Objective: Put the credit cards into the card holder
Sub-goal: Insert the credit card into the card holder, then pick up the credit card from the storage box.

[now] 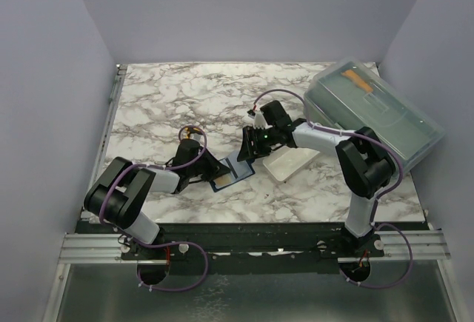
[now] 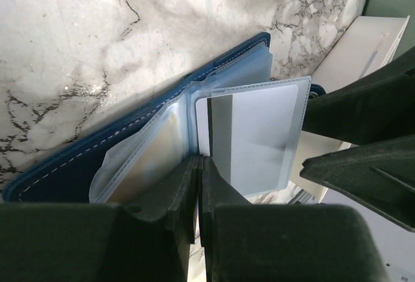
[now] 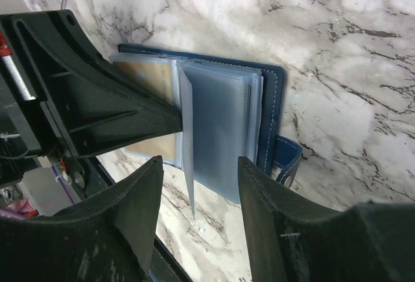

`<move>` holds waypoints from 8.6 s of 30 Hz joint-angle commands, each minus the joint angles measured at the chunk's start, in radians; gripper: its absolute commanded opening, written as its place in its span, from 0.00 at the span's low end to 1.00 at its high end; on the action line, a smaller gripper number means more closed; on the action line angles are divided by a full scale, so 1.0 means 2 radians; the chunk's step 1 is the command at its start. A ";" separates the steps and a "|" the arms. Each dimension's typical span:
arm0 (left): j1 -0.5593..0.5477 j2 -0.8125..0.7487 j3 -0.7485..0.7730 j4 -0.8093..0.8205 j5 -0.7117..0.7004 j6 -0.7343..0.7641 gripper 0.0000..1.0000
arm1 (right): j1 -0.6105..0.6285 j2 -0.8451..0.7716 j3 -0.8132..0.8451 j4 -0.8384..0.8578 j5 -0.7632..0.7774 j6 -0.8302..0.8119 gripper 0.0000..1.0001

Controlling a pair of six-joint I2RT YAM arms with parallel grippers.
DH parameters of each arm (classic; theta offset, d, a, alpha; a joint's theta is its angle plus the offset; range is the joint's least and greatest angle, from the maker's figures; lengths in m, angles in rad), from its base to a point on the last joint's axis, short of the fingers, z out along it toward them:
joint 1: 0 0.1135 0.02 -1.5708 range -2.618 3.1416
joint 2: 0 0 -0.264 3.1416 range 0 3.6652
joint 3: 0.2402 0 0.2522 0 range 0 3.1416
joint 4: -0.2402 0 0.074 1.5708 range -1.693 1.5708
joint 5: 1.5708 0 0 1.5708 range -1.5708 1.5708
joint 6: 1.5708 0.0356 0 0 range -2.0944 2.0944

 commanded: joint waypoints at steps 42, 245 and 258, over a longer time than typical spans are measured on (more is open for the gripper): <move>0.001 -0.238 0.019 -0.244 -0.068 0.041 0.39 | 0.044 0.020 0.007 0.054 -0.100 0.042 0.45; 0.005 -0.228 0.128 -0.303 0.114 0.146 0.71 | -0.082 -0.106 0.066 -0.303 0.521 -0.191 0.00; 0.005 -0.222 0.129 -0.299 0.123 0.139 0.71 | -0.090 -0.108 0.100 -0.302 0.502 -0.165 0.00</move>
